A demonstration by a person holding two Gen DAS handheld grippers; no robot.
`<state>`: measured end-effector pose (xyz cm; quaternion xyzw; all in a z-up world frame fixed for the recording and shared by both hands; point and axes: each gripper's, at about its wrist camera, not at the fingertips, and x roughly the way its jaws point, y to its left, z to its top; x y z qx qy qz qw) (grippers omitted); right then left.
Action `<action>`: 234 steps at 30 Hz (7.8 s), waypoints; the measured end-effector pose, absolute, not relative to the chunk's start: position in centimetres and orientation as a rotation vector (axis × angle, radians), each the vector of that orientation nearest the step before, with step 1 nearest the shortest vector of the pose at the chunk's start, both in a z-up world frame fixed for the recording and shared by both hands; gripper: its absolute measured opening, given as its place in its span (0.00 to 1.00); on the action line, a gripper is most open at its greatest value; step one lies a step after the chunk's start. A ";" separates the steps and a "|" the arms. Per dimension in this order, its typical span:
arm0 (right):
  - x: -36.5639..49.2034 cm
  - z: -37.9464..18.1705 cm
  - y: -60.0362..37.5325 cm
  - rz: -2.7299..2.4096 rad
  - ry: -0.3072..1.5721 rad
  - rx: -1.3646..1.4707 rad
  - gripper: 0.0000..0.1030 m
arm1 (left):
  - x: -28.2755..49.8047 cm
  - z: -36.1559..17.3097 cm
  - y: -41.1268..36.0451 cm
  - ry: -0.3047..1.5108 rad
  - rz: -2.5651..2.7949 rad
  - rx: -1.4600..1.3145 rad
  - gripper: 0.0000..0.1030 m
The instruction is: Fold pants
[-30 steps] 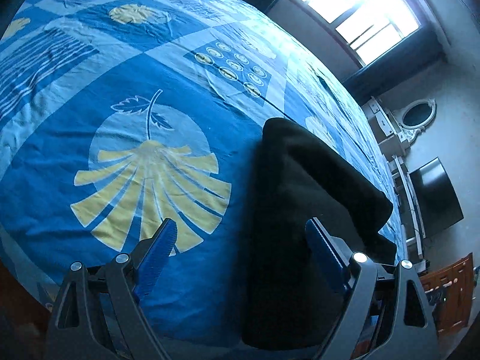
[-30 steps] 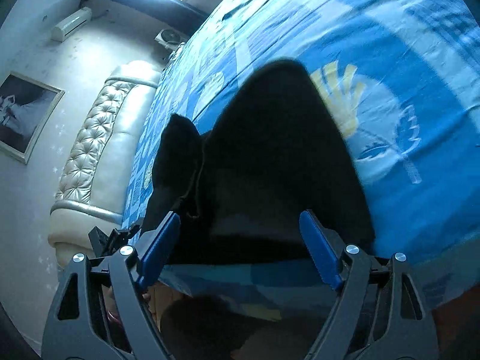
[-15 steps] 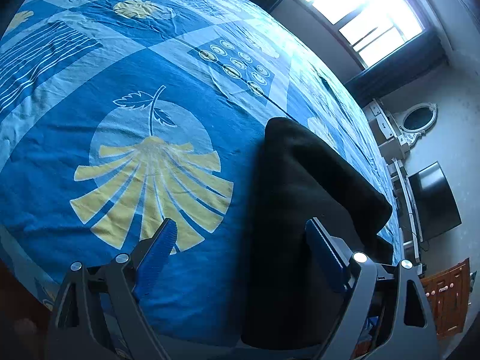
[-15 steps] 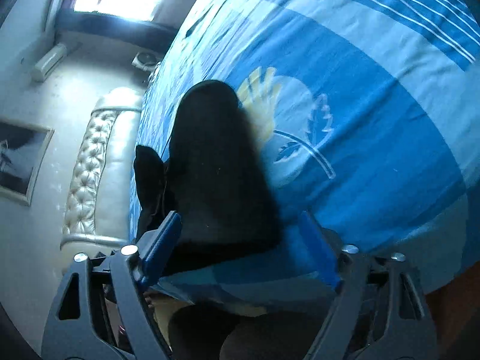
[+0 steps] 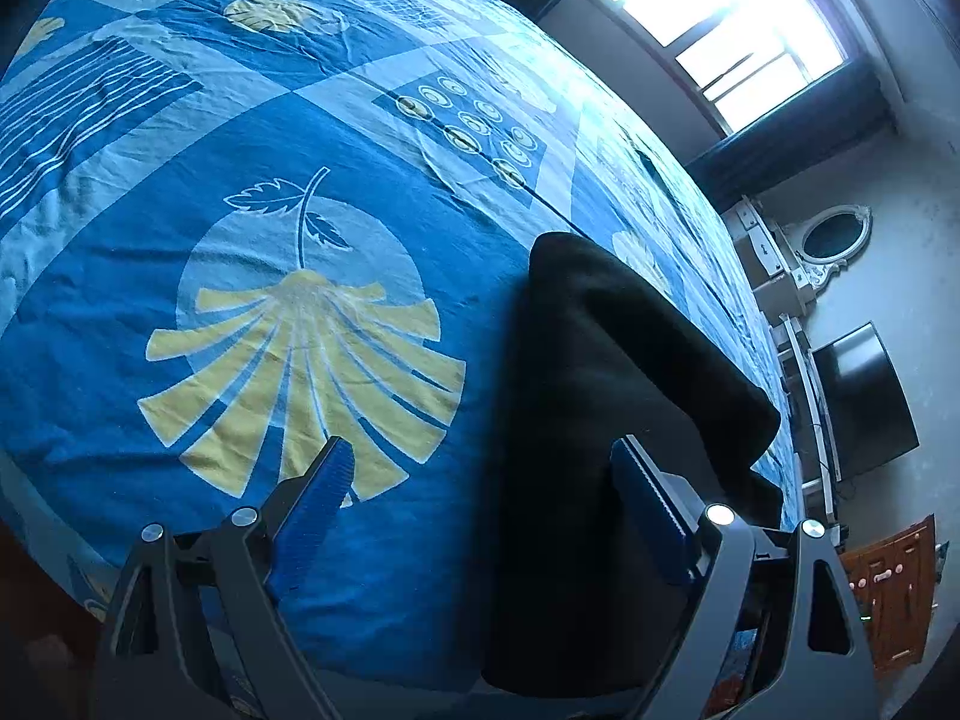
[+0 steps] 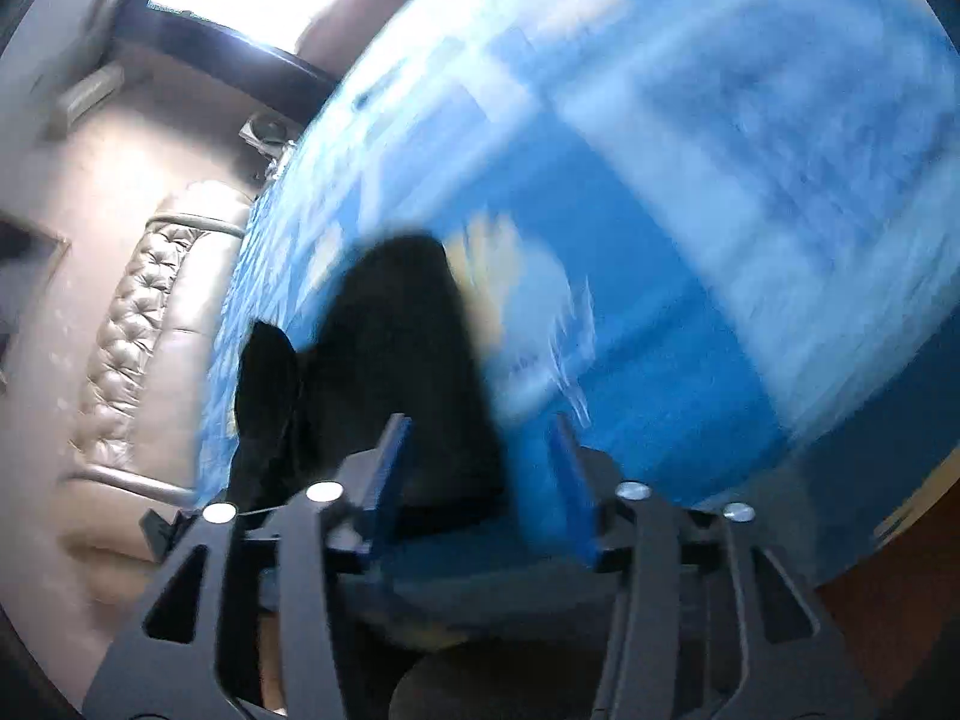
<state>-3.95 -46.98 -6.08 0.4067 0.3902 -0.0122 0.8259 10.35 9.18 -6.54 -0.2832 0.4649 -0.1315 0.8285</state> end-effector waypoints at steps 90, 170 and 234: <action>2.0 -9.6 -45.6 0.429 0.994 1.037 0.87 | 8.9 -8.0 1.0 1.207 -0.751 -0.540 0.84; 15.6 -8.2 -45.0 0.454 0.909 0.822 0.36 | 20.9 -4.5 -8.4 1.005 -0.652 -0.107 0.26; 26.4 -12.3 -36.3 0.566 0.900 0.977 0.38 | 30.8 -6.0 3.1 1.046 -0.488 -0.218 0.37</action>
